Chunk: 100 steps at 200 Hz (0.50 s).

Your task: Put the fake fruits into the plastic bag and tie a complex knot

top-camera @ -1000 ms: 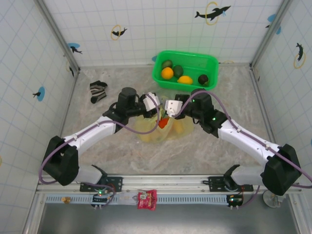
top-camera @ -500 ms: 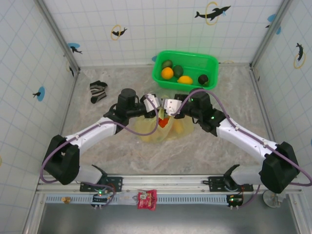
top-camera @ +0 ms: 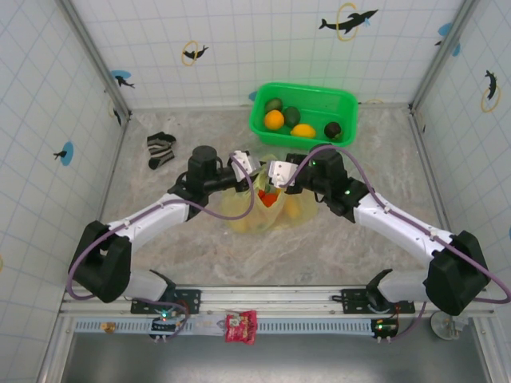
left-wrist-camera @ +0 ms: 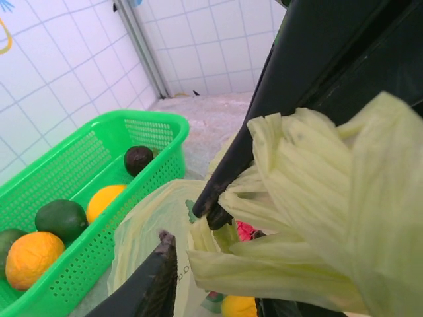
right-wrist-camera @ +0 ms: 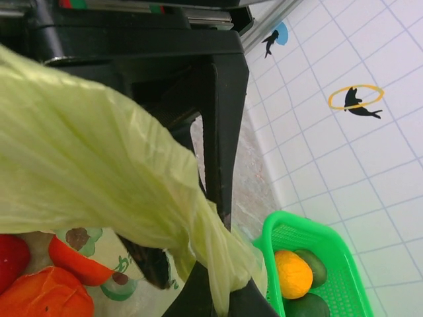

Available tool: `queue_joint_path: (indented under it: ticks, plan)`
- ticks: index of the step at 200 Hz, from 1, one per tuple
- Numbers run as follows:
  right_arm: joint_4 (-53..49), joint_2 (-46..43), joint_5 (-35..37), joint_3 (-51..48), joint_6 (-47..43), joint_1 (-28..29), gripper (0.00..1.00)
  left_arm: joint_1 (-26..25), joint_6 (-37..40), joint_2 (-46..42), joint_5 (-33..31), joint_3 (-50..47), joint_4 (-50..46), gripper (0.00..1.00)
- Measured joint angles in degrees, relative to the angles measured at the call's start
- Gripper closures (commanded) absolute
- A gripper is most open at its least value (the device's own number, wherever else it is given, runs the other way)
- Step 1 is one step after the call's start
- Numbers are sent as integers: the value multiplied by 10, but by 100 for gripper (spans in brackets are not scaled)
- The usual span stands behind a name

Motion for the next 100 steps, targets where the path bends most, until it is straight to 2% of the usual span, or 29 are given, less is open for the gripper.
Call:
queue_joint_path:
  ticks: [63, 100]
  plan:
    - [0, 2, 1, 0, 2, 0, 100, 0, -9, 0, 15, 0, 1, 100]
    - [0, 2, 1, 0, 3, 0, 100, 0, -9, 0, 17, 0, -1, 100]
